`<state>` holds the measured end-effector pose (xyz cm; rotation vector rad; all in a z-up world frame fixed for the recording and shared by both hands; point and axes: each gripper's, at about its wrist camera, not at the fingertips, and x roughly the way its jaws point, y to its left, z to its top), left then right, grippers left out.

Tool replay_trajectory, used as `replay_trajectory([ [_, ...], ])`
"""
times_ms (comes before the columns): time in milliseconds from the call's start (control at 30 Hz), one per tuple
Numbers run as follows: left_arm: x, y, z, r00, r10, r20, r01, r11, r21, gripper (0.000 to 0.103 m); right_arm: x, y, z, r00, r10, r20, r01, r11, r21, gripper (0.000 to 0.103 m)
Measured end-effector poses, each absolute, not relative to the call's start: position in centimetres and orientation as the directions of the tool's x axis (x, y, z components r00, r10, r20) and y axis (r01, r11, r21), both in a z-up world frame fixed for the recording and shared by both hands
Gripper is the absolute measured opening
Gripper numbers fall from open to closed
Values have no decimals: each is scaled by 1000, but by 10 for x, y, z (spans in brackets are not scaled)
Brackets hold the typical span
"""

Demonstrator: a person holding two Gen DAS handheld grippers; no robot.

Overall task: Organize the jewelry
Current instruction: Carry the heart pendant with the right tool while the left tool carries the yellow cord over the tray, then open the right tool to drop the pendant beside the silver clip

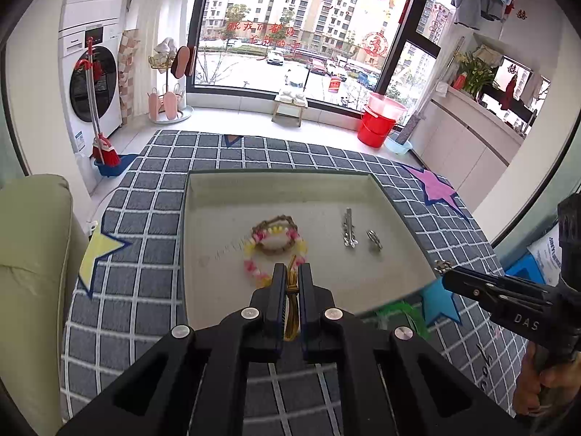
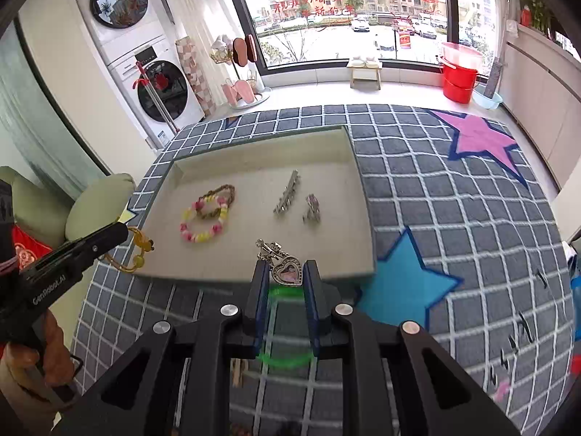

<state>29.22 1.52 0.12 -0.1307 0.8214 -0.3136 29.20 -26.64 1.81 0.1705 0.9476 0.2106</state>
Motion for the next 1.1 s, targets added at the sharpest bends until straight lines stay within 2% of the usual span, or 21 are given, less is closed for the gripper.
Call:
replay_trajectory([
  [533,365,0,-51,576,-235,-783,200,969,-144,20,371,-248,-22,510,248,-824,-56,965,257,20],
  [900,369,-10,-67,569,-185,-801,201,976,-82,20,383,-244,-53,471,212,-857,-31,974,223,21],
  [1100,367,-17,-65,576,-149,-804,209,977,-32,20,383,-236,-52,477,187,-859,-47,981,187,21],
])
